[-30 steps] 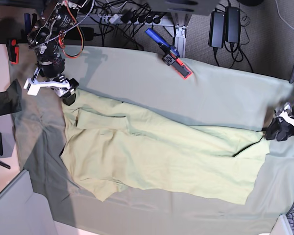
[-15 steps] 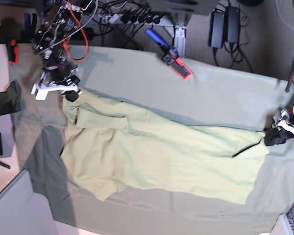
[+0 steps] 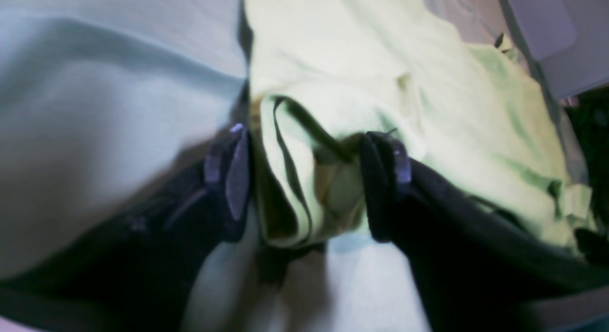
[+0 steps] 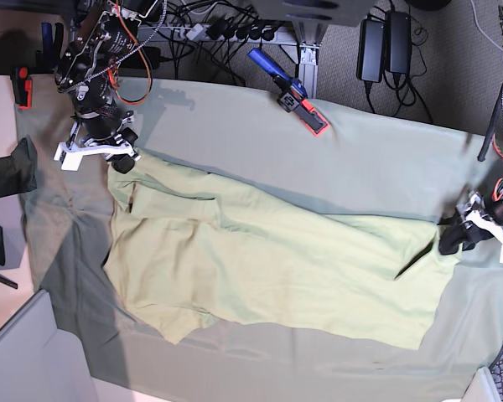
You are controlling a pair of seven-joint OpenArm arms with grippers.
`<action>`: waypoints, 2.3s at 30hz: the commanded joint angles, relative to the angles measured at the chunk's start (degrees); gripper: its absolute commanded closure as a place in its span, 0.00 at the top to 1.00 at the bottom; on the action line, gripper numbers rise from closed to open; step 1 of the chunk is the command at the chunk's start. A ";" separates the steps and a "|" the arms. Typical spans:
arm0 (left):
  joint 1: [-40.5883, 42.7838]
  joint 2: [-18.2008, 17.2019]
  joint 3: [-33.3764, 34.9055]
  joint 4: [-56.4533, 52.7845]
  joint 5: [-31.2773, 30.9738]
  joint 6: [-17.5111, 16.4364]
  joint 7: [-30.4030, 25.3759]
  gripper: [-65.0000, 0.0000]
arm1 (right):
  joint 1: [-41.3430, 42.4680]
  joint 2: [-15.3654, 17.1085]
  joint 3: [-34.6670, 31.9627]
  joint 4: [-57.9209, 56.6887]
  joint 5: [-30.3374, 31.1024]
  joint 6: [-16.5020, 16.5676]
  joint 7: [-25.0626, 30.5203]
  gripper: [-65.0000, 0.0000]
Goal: Fold the T-shirt properly
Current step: 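Lay the folded shoulder edge down and release both grippers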
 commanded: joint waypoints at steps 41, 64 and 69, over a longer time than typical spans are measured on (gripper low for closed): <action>20.63 -14.71 -6.23 21.62 -12.28 -2.26 8.98 0.00 | -20.41 8.46 3.85 20.68 8.87 5.62 -4.55 0.00; 24.30 -14.69 -6.23 24.70 -8.52 -2.26 8.15 0.45 | -22.75 8.76 3.82 20.65 3.41 5.81 -2.97 0.56; 24.28 -14.69 -9.40 24.70 -5.57 -2.26 9.05 0.46 | -22.73 8.79 3.85 20.65 -0.35 5.77 -1.62 0.63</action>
